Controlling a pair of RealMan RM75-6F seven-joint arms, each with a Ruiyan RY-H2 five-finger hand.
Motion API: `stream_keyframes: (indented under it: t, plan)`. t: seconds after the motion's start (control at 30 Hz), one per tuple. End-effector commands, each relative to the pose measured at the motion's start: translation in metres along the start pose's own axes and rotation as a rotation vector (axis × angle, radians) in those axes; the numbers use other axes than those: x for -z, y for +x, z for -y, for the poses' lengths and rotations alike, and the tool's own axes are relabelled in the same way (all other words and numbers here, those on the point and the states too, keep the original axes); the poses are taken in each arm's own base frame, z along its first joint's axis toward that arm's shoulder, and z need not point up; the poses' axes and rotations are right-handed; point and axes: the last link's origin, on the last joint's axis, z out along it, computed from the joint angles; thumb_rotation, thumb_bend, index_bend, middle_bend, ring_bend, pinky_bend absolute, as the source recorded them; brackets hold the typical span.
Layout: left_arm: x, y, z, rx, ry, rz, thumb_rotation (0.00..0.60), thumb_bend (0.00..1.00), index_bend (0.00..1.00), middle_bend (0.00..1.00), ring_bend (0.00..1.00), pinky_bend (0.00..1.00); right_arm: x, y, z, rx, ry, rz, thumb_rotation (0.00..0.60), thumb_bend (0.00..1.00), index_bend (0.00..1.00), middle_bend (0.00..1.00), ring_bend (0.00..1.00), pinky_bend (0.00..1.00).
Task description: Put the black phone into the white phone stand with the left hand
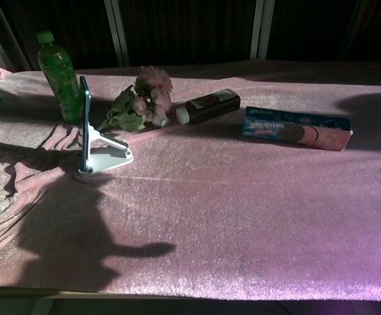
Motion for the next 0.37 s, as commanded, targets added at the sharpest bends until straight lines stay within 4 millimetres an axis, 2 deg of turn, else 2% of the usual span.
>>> stream_keyframes:
  t: [0.03, 0.37]
  plan:
    - [0.108, 0.051, 0.014, -0.339, 0.201, -0.003, 0.6, 0.37, 0.0, 0.0, 0.0, 0.0, -0.002, -0.003, 0.004, 0.012, -0.004, 0.002, 0.6, 0.24, 0.0, 0.0, 0.0, 0.0]
    - [0.115, 0.047, 0.01, -0.418, 0.156, -0.063, 0.6, 0.37, 0.0, 0.0, 0.0, 0.0, -0.015, -0.008, 0.004, 0.028, -0.051, 0.009, 0.6, 0.24, 0.0, 0.0, 0.0, 0.0]
